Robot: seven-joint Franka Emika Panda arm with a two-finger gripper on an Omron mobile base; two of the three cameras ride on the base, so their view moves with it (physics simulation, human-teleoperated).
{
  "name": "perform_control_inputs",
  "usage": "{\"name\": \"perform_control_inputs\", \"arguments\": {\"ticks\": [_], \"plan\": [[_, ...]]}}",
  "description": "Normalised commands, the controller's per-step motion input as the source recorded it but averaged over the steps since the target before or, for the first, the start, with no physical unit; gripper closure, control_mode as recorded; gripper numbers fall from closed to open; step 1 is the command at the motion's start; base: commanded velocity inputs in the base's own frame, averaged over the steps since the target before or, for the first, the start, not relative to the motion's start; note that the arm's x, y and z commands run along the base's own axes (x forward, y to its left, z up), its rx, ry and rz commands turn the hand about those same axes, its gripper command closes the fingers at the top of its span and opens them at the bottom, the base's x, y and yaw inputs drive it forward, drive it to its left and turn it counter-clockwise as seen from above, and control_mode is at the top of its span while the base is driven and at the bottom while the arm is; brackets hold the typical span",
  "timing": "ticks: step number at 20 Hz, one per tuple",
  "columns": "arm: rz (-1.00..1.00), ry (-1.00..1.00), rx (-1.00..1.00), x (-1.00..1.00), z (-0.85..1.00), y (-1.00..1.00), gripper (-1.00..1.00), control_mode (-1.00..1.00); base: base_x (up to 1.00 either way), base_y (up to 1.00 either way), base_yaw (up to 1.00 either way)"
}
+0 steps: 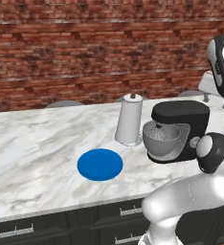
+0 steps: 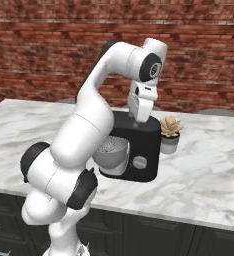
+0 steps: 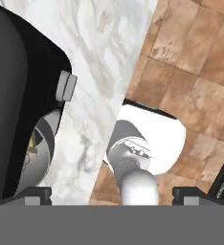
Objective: Add butter and sugar cubes to the stand mixer bowl and then turn on the stand mixer to begin making frosting.
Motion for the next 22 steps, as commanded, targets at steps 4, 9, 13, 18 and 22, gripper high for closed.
{"name": "perform_control_inputs", "arguments": {"ticks": [4, 9, 13, 18, 22], "plan": [[0.09, -0.21, -0.20, -1.00, 0.12, 0.20, -1.00, -1.00, 0.00, 0.00, 0.00], [0.10, -0.31, -0.17, -1.00, -0.16, 0.21, -1.00, -1.00, 0.00, 0.00, 0.00], [0.10, -0.31, -0.08, -0.97, -0.55, 0.15, -1.00, -1.00, 0.00, 0.00, 0.00], [0.13, -0.16, 0.00, -0.50, -0.64, 0.15, -1.00, -1.00, 0.00, 0.00, 0.00], [0.02, -0.14, 0.00, -0.05, -0.20, 0.01, -1.00, -1.00, 0.00, 0.00, 0.00]]}}
